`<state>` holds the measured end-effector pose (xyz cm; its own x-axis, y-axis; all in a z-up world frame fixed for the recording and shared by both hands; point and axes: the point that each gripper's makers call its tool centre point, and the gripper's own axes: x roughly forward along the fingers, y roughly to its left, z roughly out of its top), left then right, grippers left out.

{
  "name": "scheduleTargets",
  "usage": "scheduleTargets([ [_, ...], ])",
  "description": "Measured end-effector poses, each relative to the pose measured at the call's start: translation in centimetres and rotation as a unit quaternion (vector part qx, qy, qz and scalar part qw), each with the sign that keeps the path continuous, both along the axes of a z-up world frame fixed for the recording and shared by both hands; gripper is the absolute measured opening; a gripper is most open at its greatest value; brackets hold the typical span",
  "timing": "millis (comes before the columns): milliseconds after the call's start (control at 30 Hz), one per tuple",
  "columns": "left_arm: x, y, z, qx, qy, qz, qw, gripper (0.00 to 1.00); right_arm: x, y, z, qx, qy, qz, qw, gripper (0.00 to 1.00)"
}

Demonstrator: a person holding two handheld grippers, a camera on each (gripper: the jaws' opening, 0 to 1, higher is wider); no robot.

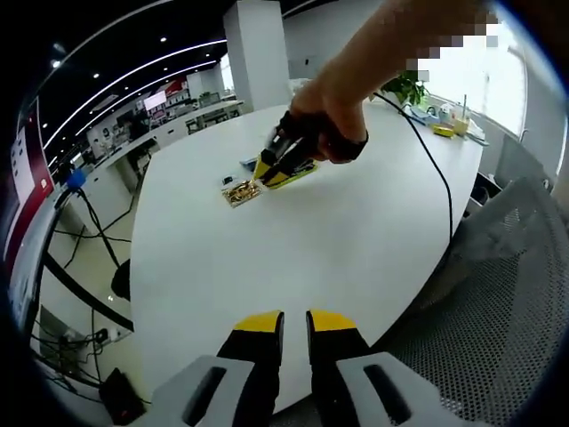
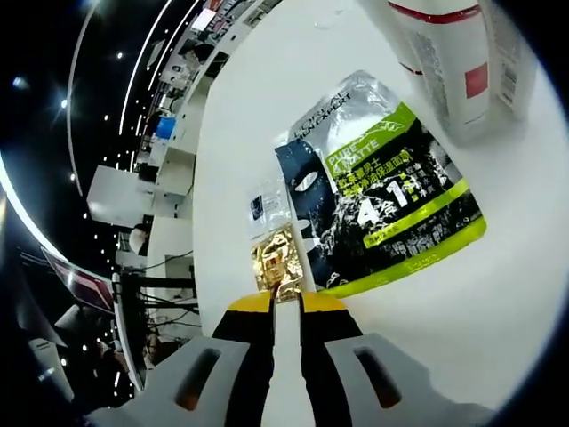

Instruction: Arrange the skincare products in the storage area until every visible bottle or jar stands upright without overlapping.

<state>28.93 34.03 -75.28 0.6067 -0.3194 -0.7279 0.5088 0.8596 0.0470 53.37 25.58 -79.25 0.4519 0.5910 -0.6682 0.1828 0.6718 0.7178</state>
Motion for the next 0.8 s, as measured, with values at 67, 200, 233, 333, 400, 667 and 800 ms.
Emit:
scheduleTargets([
  [67, 0.0, 0.0, 0.0, 0.000, -0.001, 0.000, 1.0000, 0.12, 0.0, -0.1, 0.1, -0.008, -0.006, 0.003, 0.9999, 0.08],
  [200, 0.1, 0.0, 0.0, 0.000, -0.002, 0.001, 1.0000, 0.12, -0.5, 0.2, 0.7, -0.020, -0.021, 0.024, 0.9993, 0.07],
  [233, 0.1, 0.0, 0.0, 0.000, -0.002, 0.001, 1.0000, 0.12, -0.6, 0.2, 0.8, -0.023, -0.026, 0.031, 0.9989, 0.07],
  [333, 0.1, 0.0, 0.0, -0.001, -0.002, 0.002, 1.0000, 0.12, -1.1, 0.1, 1.1, -0.031, -0.035, 0.049, 0.9977, 0.08],
  [400, 0.1, 0.0, 0.0, -0.004, -0.001, 0.004, 1.0000, 0.12, -1.7, 0.0, 1.6, -0.035, -0.047, 0.058, 0.9966, 0.08],
  [667, 0.2, -0.3, 0.4, -0.022, -0.005, 0.010, 0.9997, 0.13, -3.8, -0.8, 4.4, -0.033, -0.098, 0.096, 0.9900, 0.08],
  [800, 0.3, -0.3, 0.6, -0.032, -0.007, 0.019, 0.9993, 0.14, -4.8, -0.7, 7.0, -0.014, -0.145, 0.117, 0.9824, 0.12],
])
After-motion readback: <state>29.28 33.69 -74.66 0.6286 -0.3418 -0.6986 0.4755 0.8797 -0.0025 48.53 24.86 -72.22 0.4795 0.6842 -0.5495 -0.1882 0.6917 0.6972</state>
